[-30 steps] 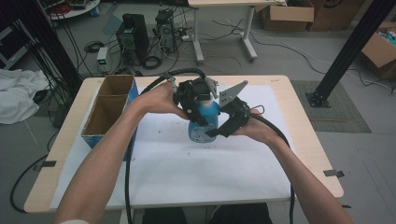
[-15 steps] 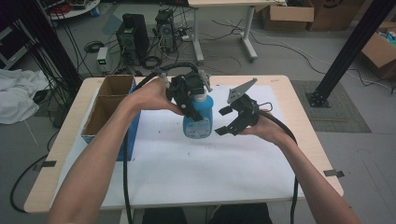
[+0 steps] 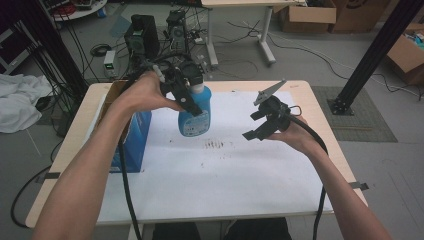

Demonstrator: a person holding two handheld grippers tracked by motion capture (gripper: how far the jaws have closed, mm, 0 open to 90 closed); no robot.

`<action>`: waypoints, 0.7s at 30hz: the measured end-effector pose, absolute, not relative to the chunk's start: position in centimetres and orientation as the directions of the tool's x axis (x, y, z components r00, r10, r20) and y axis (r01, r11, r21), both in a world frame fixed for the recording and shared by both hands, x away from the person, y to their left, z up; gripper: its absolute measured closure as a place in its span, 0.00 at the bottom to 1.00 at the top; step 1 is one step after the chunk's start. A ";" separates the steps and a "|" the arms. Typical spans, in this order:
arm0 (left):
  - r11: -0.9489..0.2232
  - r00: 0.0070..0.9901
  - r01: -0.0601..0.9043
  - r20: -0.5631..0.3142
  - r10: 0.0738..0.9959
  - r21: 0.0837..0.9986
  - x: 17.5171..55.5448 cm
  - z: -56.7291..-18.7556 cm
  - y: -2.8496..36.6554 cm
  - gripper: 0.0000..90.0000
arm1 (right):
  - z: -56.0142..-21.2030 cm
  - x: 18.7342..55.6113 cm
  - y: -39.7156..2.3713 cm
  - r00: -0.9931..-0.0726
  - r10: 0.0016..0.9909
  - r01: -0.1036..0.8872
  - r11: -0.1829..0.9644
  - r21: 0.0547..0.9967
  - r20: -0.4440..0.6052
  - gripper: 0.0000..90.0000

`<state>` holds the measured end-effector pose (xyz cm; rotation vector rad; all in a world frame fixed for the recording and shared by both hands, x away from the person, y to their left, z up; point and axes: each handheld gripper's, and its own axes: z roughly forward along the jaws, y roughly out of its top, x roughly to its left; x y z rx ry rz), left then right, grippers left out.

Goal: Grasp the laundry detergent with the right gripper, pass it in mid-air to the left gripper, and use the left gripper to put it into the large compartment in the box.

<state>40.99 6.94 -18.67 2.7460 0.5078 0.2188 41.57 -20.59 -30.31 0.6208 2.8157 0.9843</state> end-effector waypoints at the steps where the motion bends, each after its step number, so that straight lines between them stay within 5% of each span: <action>1: -0.874 0.918 0.335 0.088 0.387 0.353 41.0 -18.4 7.2 0.48 | -30.3 41.6 -20.7 -0.909 0.415 0.354 0.708 0.612 0.046 0.17; 21: -0.641 0.653 0.676 0.107 0.750 0.365 41.1 -13.5 14.4 0.48 | -29.7 42.2 -22.8 -0.853 0.521 0.462 0.721 0.517 0.036 0.20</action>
